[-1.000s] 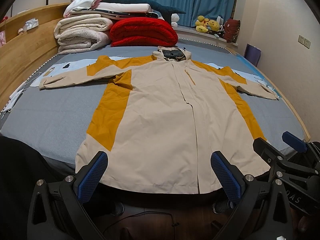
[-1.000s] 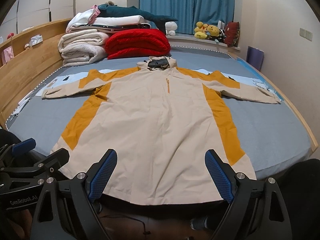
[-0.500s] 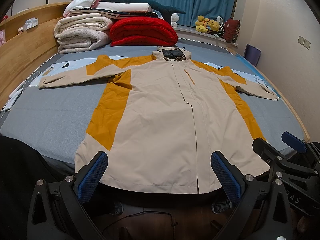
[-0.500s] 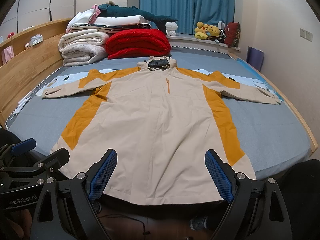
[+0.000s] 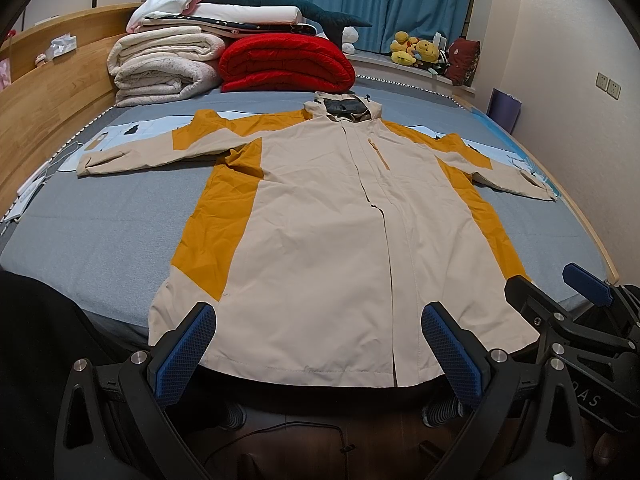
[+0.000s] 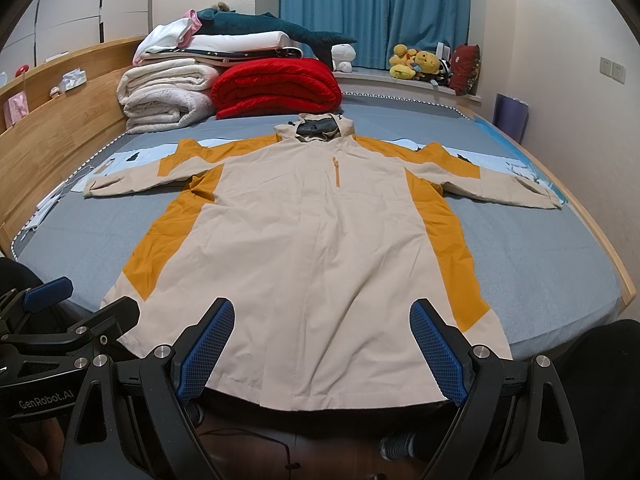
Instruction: Fold large clothes
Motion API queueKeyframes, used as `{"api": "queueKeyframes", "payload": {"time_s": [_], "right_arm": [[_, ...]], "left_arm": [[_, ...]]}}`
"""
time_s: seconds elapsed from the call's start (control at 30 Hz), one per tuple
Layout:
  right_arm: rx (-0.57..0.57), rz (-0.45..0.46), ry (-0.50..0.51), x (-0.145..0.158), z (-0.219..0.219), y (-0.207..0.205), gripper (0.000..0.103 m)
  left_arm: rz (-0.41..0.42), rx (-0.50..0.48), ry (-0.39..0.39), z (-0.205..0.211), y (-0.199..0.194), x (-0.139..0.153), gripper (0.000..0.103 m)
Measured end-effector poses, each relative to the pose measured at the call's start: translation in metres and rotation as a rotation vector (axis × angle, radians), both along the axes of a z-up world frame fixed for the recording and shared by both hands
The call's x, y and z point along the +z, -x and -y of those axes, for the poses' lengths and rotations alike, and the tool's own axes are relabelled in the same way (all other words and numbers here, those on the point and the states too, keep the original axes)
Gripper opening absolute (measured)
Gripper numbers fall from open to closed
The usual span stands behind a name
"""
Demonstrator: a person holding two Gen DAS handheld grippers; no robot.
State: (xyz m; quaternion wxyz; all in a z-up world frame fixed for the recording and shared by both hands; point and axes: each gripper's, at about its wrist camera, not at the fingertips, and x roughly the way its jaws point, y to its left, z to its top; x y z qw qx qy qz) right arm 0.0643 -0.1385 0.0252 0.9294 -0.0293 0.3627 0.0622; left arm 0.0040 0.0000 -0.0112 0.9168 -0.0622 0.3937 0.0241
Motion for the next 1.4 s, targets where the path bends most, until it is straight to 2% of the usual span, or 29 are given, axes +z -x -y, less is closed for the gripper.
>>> {"api": "queueKeyframes", "payload": {"time_s": [0.5, 0.7, 0.87, 1.03, 1.1, 1.13, 1.2, 1.23, 1.4], "right_arm": [[0.000, 0.003, -0.001, 0.001, 0.000, 0.000, 0.089], [-0.011, 0.012, -0.024, 0.004, 0.000, -0.001, 0.089], [-0.013, 0.026, -0.046, 0.012, 0.003, -0.001, 0.084], [-0.011, 0.060, -0.046, 0.018, 0.008, -0.005, 0.076], [-0.002, 0.062, -0.044, 0.020, 0.008, -0.008, 0.075], [0.004, 0.062, -0.043, 0.021, 0.007, -0.010, 0.074], [0.017, 0.066, -0.029, 0.024, 0.006, -0.015, 0.074], [0.028, 0.076, -0.022, 0.028, 0.005, -0.018, 0.074], [0.041, 0.139, -0.003, 0.051, 0.002, -0.042, 0.074]], "left_arm": [[0.009, -0.008, 0.002, 0.007, 0.001, 0.001, 0.102], [0.052, -0.012, -0.024, 0.013, 0.005, 0.015, 0.100], [0.053, 0.024, 0.005, 0.011, 0.003, 0.032, 0.095], [0.127, 0.022, -0.011, 0.015, 0.007, 0.046, 0.095], [0.154, 0.017, -0.046, 0.015, 0.005, 0.043, 0.089], [0.138, 0.024, -0.057, 0.014, 0.001, 0.040, 0.087], [0.120, 0.025, -0.003, 0.004, -0.006, 0.037, 0.075], [0.119, 0.032, 0.001, 0.001, -0.009, 0.037, 0.074], [0.102, 0.054, 0.016, -0.010, -0.029, 0.040, 0.054]]}}
